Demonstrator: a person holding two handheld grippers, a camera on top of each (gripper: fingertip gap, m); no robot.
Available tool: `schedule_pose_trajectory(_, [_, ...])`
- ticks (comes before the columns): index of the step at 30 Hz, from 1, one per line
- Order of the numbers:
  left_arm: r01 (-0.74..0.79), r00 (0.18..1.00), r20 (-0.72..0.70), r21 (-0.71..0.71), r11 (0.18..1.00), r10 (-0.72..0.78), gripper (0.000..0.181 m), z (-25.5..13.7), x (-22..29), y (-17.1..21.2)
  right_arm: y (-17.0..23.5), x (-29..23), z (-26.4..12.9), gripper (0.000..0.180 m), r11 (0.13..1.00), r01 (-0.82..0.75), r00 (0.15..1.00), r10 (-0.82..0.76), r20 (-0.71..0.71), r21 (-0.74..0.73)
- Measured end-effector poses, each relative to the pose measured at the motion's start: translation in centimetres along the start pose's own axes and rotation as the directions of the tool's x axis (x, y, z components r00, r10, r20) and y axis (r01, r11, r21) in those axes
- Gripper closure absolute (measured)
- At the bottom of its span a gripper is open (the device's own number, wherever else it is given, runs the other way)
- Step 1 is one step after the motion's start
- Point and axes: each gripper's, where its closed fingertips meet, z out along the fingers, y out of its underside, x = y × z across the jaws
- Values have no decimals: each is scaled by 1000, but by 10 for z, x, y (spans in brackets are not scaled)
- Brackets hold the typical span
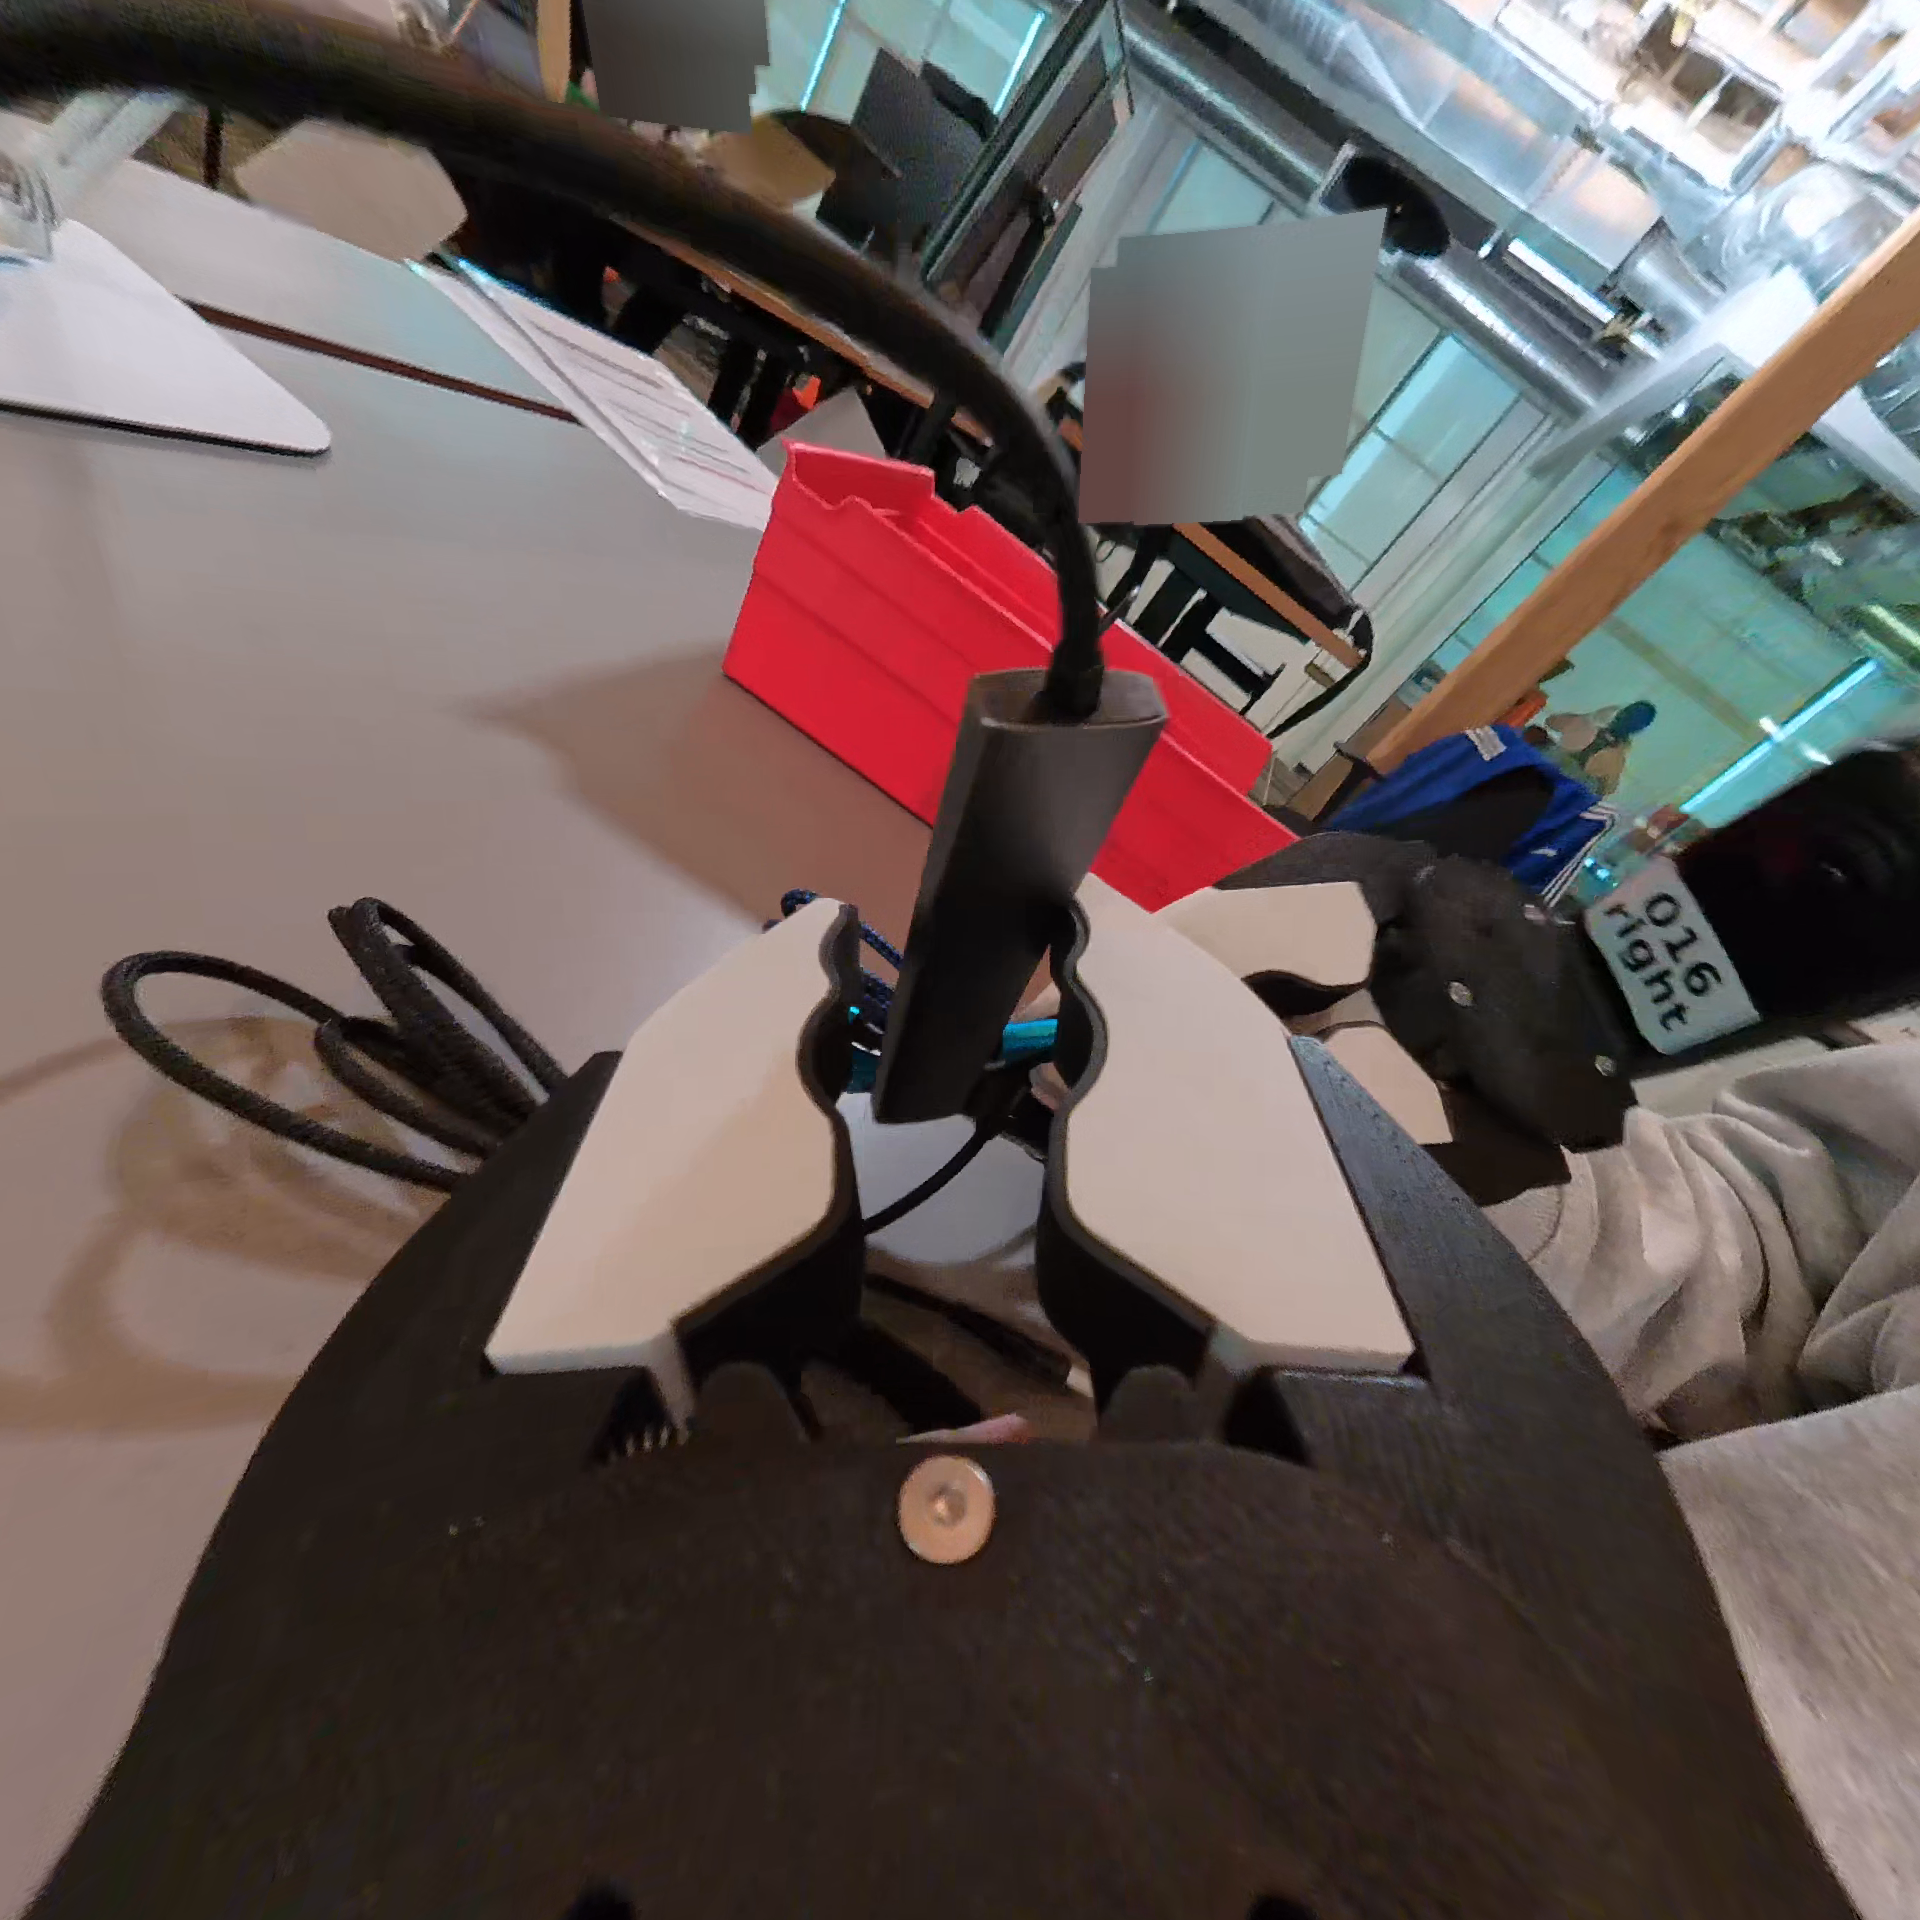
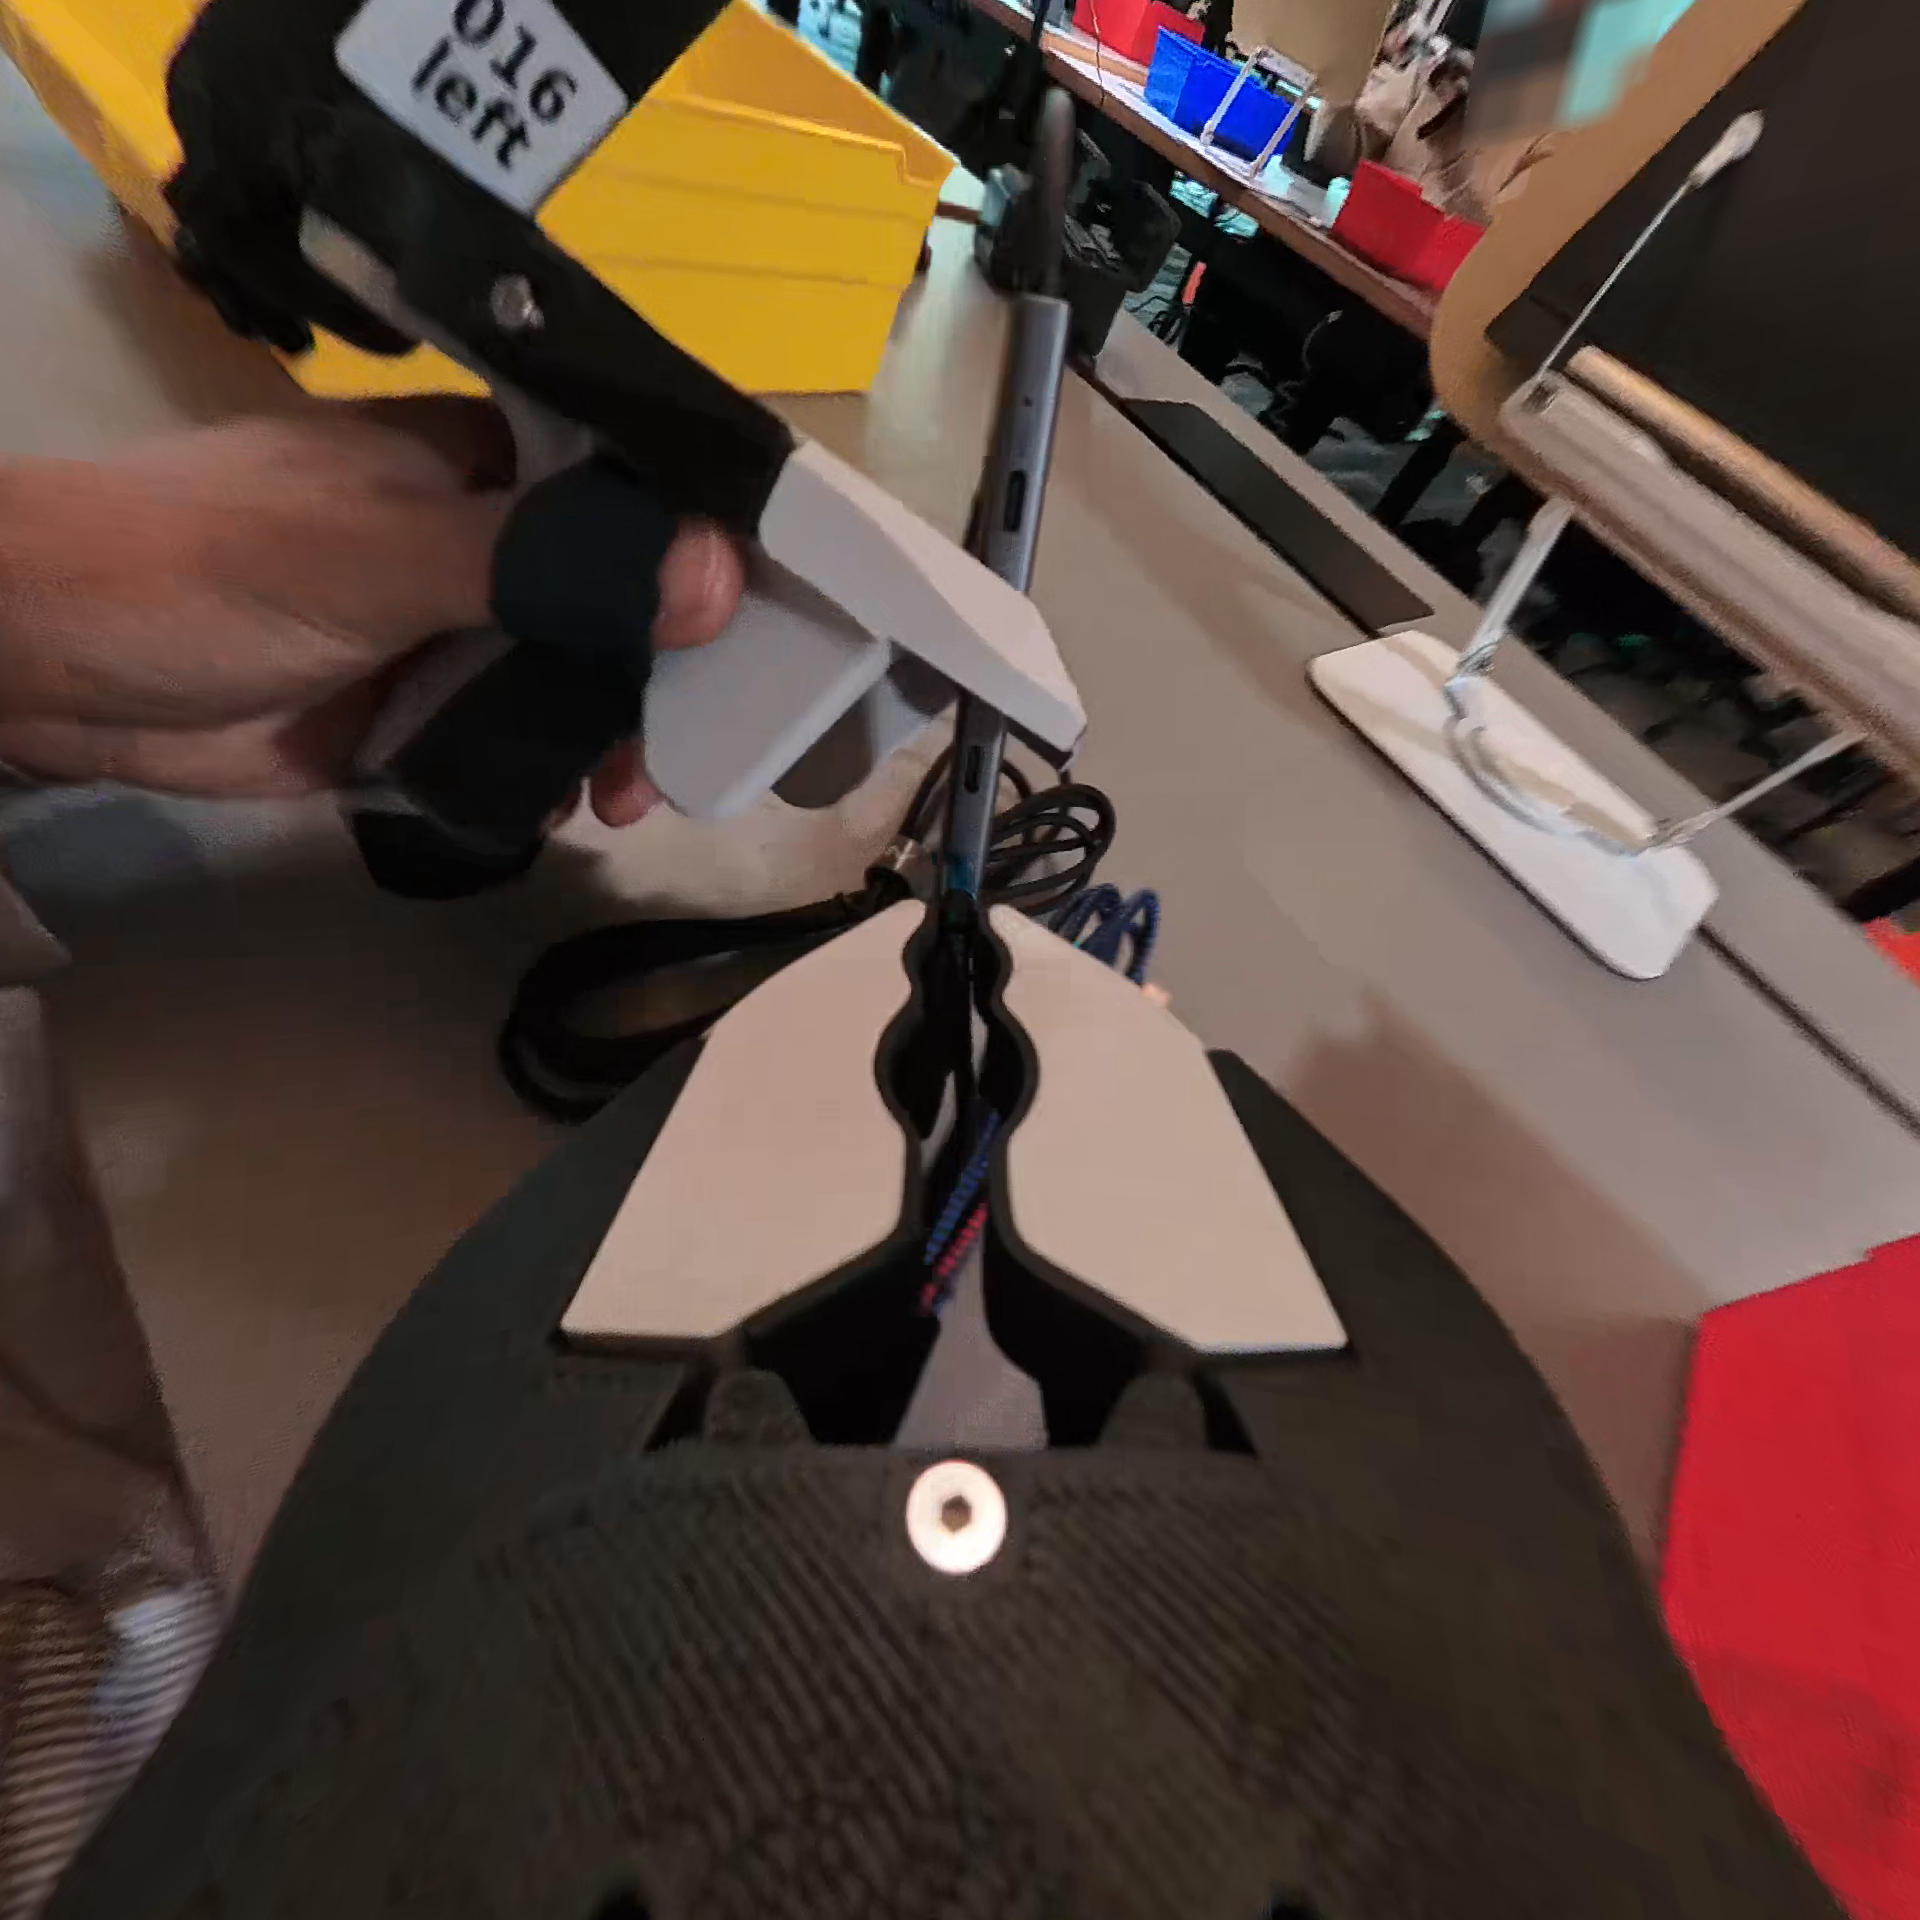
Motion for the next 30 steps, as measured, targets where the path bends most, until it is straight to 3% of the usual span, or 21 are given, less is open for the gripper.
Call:
schedule_pose_trajectory(6, [3,998,56,-91,996,2,151,5,-6,15,5,-3,2,173,946,313,938,-322,-131,-83])
schedule_pose_trajectory(9, [21,998,68,-95,995,-15,152,6,-7,16,6,-2,3,173,911,397,896,-411,-168,-109])
schedule_pose_trajectory(19, [-1,997,73,-84,996,7,153,10,-3,16,2,2,2,161,980,194,969,-198,-146,-44])
schedule_pose_trajectory(30, [-29,998,51,-82,996,34,154,14,3,17,10,3,7,169,997,7,994,-15,-108,-73])
